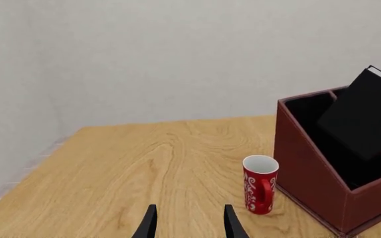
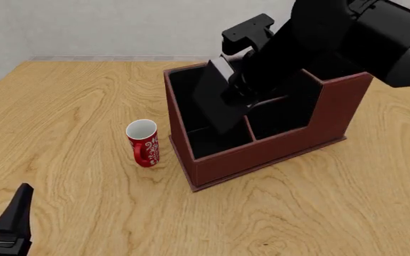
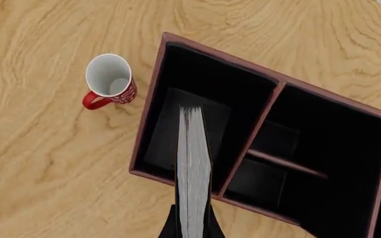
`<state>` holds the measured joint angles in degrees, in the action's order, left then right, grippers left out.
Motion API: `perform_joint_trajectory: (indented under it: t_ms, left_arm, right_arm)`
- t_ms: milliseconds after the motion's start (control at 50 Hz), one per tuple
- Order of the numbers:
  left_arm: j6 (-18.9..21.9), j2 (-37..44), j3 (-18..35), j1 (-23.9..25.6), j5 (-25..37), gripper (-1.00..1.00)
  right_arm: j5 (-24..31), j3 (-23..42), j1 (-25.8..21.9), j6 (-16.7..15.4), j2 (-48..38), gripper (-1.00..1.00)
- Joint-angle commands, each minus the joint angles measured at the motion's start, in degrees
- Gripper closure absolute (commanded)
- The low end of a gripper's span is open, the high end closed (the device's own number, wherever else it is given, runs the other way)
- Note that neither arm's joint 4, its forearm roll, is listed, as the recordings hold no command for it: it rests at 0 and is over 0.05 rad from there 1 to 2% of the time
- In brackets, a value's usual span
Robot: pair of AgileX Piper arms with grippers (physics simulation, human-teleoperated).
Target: Pick up the book and place it in the left compartment of the caddy.
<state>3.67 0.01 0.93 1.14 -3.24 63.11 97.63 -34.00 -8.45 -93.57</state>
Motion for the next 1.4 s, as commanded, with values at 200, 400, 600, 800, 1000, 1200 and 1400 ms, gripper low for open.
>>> perform_joint_trajectory:
  t_ms: [200,400,600,800,1000,1200,1400]
  left_arm:
    - [0.3,0.0,-0.1,-0.3,0.3,-1.0]
    - [1.0,0.0,1.0,0.3,1.1,-1.0]
    - [1.3,0.0,0.8,0.4,1.0,-1.0]
    - [1.4,0.0,0.3,0.2,0.7,-1.0]
    - [1.3,0.0,-0.5,0.1,0.1,-1.0]
    - [1.2,0.0,-0.7,0.0,0.1,-1.0]
    - [1.3,0.0,-0.7,0.1,0.4,-1.0]
  right_arm:
    - [-3.5,-0.7,-0.1,1.5,-3.1,1.0]
    - [-5.2,-0.7,-0.3,2.2,-4.8,1.0]
    - [-7.3,-2.7,-0.9,2.7,-5.6,1.0]
    - [-9.4,-4.6,-1.0,3.0,-6.9,1.0]
    - [-11.2,-6.0,-1.0,3.0,-8.3,1.0]
    - [-12.2,-6.4,-1.2,3.4,-9.3,1.0]
    - [-13.7,-7.3,-1.0,3.4,-10.4,1.0]
